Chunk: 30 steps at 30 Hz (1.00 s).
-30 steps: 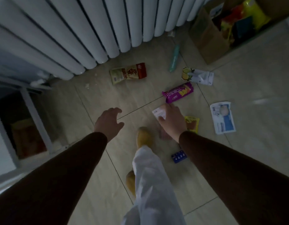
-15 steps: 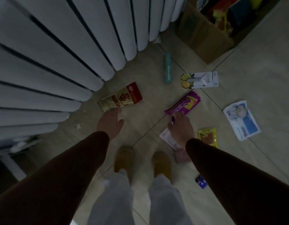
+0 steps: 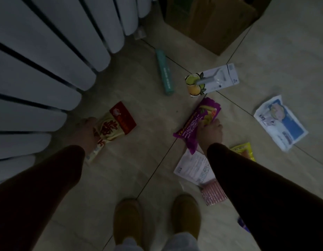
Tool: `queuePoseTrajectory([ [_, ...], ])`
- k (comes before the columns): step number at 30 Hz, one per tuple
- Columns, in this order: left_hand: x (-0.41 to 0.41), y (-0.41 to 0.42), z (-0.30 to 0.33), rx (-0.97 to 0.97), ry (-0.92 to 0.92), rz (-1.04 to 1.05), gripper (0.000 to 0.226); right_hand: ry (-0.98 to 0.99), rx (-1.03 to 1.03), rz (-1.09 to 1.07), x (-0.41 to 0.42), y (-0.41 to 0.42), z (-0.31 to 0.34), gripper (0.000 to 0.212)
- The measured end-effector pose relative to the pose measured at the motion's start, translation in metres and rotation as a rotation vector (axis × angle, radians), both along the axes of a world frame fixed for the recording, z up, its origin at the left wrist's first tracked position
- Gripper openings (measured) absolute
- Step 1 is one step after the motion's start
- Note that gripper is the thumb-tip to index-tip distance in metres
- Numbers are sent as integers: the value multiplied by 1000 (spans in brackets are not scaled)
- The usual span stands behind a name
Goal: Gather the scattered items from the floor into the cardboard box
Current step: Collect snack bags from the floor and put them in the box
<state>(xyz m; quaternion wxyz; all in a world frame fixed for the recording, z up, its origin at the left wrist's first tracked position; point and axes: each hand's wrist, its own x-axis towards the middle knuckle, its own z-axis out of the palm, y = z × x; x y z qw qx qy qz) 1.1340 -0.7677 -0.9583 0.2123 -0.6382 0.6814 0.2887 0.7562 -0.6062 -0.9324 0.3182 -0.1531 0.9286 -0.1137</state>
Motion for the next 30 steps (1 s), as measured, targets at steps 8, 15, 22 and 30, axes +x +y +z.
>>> queuePoseTrajectory([
  [8,-39,14,-32,33,-61,52,117,-313,-186,-408,5,-10,-57,95],
  [15,-120,26,24,311,453,579,34,-521,-369,-488,-8,-15,-17,47],
  [22,-243,-39,67,302,755,597,33,-144,-158,199,-97,-60,9,74],
  [30,-316,-82,4,12,708,394,33,34,187,977,-159,-138,-11,85],
])
